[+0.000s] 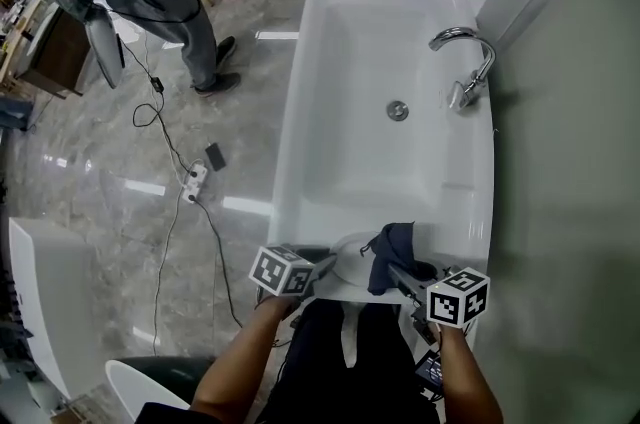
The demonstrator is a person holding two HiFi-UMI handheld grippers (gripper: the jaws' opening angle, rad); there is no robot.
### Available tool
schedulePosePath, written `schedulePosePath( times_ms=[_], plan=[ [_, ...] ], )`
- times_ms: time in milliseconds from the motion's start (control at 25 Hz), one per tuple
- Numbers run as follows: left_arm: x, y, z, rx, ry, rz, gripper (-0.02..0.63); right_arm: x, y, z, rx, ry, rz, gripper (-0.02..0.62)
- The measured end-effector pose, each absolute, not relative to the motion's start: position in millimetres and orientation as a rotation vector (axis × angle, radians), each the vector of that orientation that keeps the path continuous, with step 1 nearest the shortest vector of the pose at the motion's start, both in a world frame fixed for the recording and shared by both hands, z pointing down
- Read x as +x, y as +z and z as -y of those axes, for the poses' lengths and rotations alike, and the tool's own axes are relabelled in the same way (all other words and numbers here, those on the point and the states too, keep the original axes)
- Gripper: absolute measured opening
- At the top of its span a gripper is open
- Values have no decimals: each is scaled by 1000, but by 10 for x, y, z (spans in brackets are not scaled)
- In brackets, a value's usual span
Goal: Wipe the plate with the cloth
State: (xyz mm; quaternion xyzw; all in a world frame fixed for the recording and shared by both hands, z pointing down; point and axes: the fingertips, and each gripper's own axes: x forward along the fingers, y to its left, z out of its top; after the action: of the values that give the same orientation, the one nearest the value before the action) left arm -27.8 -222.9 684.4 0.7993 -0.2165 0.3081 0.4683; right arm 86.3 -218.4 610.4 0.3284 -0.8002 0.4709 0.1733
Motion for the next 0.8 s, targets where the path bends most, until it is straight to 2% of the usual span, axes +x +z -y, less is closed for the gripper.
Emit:
schedulePosePath(
  times_ms=[200,320,520,800],
  plan=[
    [-276,6846,2259,1963,742,535,57,112,6302,2234,726,1370,2307,60],
    [-287,6832,2245,1963,747,531,55,-14,6541,2203,680,1386,2243,60],
    [-283,6817,2226,1965,738,530,54,278,6665,2182,744,1381,2172,57],
    [-281,6839,2266,1967,752,546,54,1182,6608,2091,936,1399,2078,57]
  ],
)
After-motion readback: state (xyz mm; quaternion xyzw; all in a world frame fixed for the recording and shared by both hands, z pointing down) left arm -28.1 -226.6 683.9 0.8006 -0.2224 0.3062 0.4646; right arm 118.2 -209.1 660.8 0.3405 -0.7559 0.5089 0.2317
